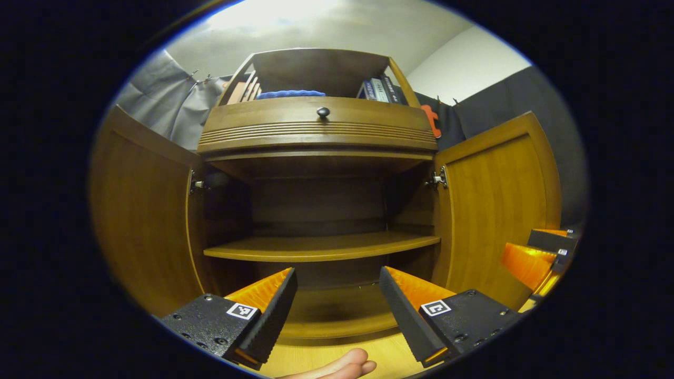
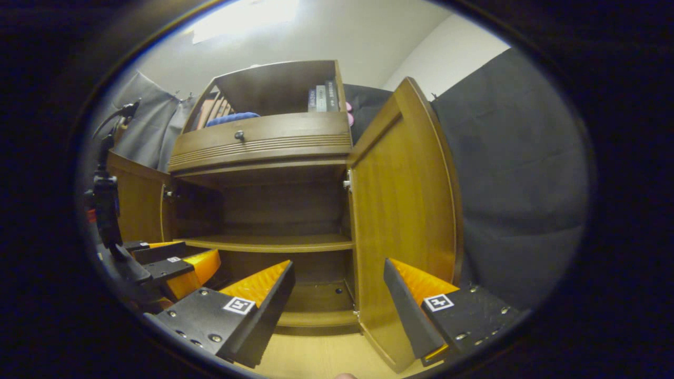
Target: Open the right door of the double-door shoe cabinet with the right hand, and open the left door with the left hand.
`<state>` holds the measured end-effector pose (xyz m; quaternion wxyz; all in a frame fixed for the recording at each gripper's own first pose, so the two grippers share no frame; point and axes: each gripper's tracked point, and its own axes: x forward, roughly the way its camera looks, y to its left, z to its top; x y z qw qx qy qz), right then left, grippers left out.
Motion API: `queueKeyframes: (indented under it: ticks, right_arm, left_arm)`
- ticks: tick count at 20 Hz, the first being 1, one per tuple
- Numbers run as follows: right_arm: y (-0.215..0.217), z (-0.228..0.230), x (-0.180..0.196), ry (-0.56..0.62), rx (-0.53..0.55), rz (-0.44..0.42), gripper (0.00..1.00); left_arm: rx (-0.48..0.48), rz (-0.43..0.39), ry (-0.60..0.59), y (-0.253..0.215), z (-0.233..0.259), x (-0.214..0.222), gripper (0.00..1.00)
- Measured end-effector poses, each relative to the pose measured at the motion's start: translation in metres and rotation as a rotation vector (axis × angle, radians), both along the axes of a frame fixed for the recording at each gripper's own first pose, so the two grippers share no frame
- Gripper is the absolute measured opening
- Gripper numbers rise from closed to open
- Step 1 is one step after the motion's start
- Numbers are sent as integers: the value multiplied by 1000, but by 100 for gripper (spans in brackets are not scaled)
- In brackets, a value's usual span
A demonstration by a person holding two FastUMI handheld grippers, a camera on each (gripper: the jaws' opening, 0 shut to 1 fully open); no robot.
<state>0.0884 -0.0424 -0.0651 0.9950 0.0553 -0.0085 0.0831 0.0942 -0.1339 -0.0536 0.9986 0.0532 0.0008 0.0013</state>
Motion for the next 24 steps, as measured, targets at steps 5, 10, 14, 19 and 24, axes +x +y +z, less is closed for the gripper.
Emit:
queueKeyframes:
  ticks: [5,10,14,19,24]
  right_arm:
    - [8,0,-10,-28,3,12,100]
    - [-4,-3,-16,-70,1,-44,100]
    - [-2,-15,-17,-29,-4,-16,89]
    - [5,-20,-22,-18,-19,8,94]
    - [1,-21,-31,-26,25,10,95]
  left_arm:
    - [-26,7,-21,8,9,-6,99]
    - [-44,25,-21,11,9,-6,97]
    - [-64,33,-16,13,7,-4,84]
    - [-52,-8,16,-1,-1,-7,90]
    - [-41,-5,59,-3,-12,-6,92]
